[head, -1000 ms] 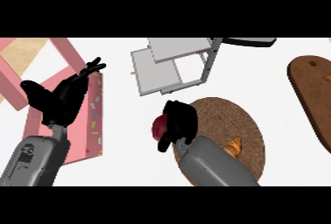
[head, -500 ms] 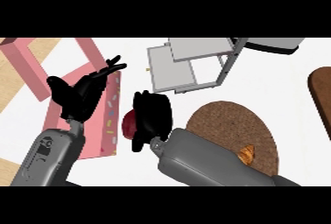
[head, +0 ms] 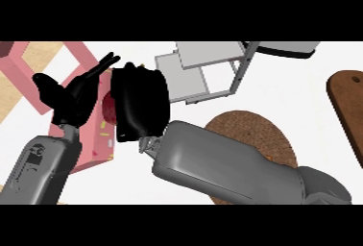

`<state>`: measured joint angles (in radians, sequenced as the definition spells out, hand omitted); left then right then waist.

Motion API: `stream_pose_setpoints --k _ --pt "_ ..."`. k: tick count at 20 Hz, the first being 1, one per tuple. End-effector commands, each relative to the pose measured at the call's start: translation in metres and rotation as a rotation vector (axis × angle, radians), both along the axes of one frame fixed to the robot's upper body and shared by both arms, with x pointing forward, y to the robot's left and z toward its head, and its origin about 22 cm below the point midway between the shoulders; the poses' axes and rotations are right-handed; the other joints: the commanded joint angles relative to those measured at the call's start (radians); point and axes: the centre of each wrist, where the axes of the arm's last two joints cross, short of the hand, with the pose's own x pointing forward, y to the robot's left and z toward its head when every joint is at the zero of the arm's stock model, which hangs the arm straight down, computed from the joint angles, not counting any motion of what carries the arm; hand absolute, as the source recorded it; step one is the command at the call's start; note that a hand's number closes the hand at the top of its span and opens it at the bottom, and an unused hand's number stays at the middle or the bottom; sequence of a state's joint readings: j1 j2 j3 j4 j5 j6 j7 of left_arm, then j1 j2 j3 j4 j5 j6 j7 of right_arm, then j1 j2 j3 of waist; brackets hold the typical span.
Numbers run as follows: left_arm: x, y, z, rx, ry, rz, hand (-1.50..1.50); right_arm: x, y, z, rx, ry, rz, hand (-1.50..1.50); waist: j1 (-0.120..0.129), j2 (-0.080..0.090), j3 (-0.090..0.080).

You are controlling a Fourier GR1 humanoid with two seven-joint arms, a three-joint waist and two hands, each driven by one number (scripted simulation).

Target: Pick the pear from the placemat and place it in the tiered shelf

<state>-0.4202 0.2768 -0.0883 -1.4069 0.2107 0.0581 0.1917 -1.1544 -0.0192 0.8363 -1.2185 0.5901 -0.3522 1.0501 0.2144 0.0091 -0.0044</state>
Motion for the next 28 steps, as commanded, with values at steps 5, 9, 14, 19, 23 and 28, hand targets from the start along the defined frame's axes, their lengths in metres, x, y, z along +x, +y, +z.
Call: stream_pose_setpoints --k 5,9,14,19,23,28 --pt "0.000 -0.007 -0.012 0.014 0.055 -0.018 0.00 0.002 0.027 0.067 0.205 -0.075 -0.164 1.50 -0.044 -0.010 -0.004" --pt "-0.004 0.000 -0.020 0.000 0.062 0.028 0.00 0.011 0.039 0.093 0.134 -0.116 -0.255 1.50 -0.061 -0.010 -0.006" --pt "0.001 0.007 -0.010 0.000 0.053 0.042 0.00 0.020 0.045 0.117 0.181 -0.119 -0.336 1.50 -0.092 -0.009 -0.003" --pt "-0.006 0.010 -0.020 0.006 0.047 0.077 0.00 0.026 0.049 0.133 0.188 -0.088 -0.413 1.50 -0.124 -0.012 -0.001" --pt "-0.006 0.008 -0.020 -0.003 0.059 0.089 0.00 0.040 0.043 0.126 0.272 -0.097 -0.436 1.50 -0.139 -0.007 0.000" --pt "-0.008 0.040 -0.017 -0.014 0.038 0.126 0.00 0.057 0.033 0.108 0.287 -0.111 -0.455 1.50 -0.171 -0.007 0.001"
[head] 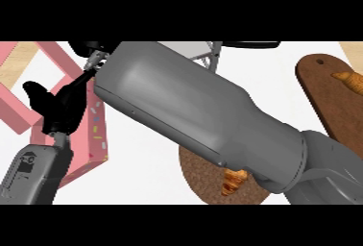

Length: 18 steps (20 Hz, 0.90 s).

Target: Pick the pear from the placemat and place it in the tiered shelf

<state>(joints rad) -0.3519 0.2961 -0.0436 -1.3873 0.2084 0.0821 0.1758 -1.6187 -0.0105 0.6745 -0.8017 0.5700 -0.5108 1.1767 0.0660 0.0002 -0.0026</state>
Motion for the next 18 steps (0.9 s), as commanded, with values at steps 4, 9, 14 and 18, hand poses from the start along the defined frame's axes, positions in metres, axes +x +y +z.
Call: stream_pose_setpoints --k 4,9,14,18 --pt "-0.009 0.004 0.002 -0.012 0.007 0.025 0.00 0.012 -0.011 -0.031 0.176 0.081 -0.137 1.50 -0.031 -0.004 0.002" --pt "-0.004 0.013 0.012 0.004 0.002 0.056 0.00 0.020 -0.020 -0.039 0.191 0.089 -0.142 1.50 -0.055 -0.004 0.002" --pt "-0.016 0.001 -0.014 -0.008 -0.008 0.061 0.00 0.023 -0.023 -0.050 0.163 0.084 -0.141 1.50 -0.044 0.001 0.001" --pt "-0.032 0.012 -0.006 -0.007 0.007 0.062 0.00 0.019 -0.033 -0.070 0.177 0.084 -0.132 1.50 -0.061 -0.009 0.003"
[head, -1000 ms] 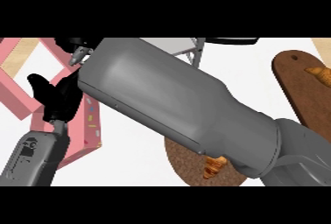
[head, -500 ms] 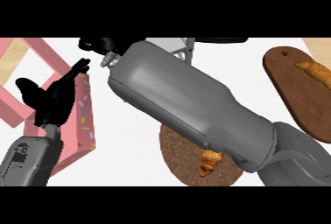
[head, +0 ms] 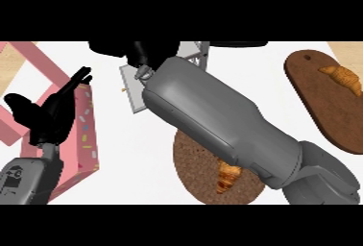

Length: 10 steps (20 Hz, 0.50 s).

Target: Pick the pear from the placemat and place it in the tiered shelf

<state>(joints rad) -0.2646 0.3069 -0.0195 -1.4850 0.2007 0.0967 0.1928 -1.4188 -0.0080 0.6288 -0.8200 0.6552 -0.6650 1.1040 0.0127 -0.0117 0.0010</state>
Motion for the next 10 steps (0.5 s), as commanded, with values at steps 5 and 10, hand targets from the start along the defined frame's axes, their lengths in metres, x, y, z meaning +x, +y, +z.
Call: stream_pose_setpoints --k 5,10 --pt "-0.005 -0.001 -0.018 -0.015 0.013 0.026 0.00 0.031 -0.034 -0.017 0.123 0.116 -0.251 -1.50 -0.019 0.010 -0.002" --pt "-0.010 -0.001 -0.008 -0.025 -0.002 0.003 0.00 0.036 -0.044 -0.034 0.123 -0.021 -0.265 -1.50 -0.006 0.009 -0.001"
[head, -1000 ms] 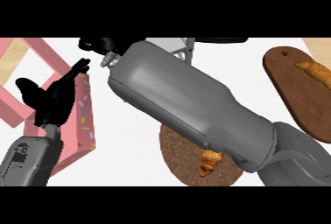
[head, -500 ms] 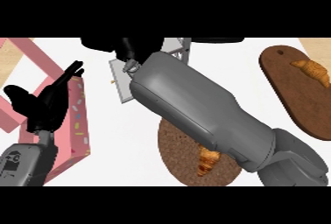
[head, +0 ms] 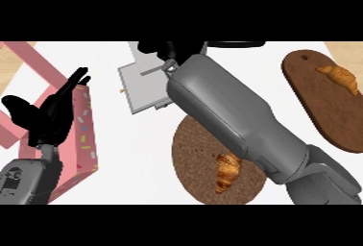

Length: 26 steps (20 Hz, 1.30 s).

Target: Pick the pear from the placemat and place it in the tiered shelf

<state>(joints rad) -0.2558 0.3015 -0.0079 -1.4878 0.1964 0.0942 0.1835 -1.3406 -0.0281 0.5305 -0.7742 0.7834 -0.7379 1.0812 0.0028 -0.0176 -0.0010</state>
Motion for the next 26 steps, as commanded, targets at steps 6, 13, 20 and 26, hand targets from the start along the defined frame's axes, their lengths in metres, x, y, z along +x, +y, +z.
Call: stream_pose_setpoints --k 6,13,20,26 --pt "-0.002 -0.002 -0.006 -0.018 0.020 0.025 0.00 0.017 -0.051 -0.006 0.134 -0.117 -0.131 -1.50 -0.008 0.013 0.001" --pt "-0.004 0.006 -0.002 -0.003 0.030 0.007 0.00 -0.011 -0.066 0.024 0.295 0.036 0.021 -1.50 -0.019 0.010 0.002" --pt "-0.012 0.000 -0.007 -0.003 0.027 0.044 0.00 -0.058 -0.149 0.031 0.329 0.040 0.020 -1.50 -0.040 0.006 0.002" --pt "0.002 0.008 0.013 -0.016 0.040 0.048 0.00 -0.127 -0.188 0.039 0.370 -0.001 0.158 -1.50 -0.041 0.008 0.002"
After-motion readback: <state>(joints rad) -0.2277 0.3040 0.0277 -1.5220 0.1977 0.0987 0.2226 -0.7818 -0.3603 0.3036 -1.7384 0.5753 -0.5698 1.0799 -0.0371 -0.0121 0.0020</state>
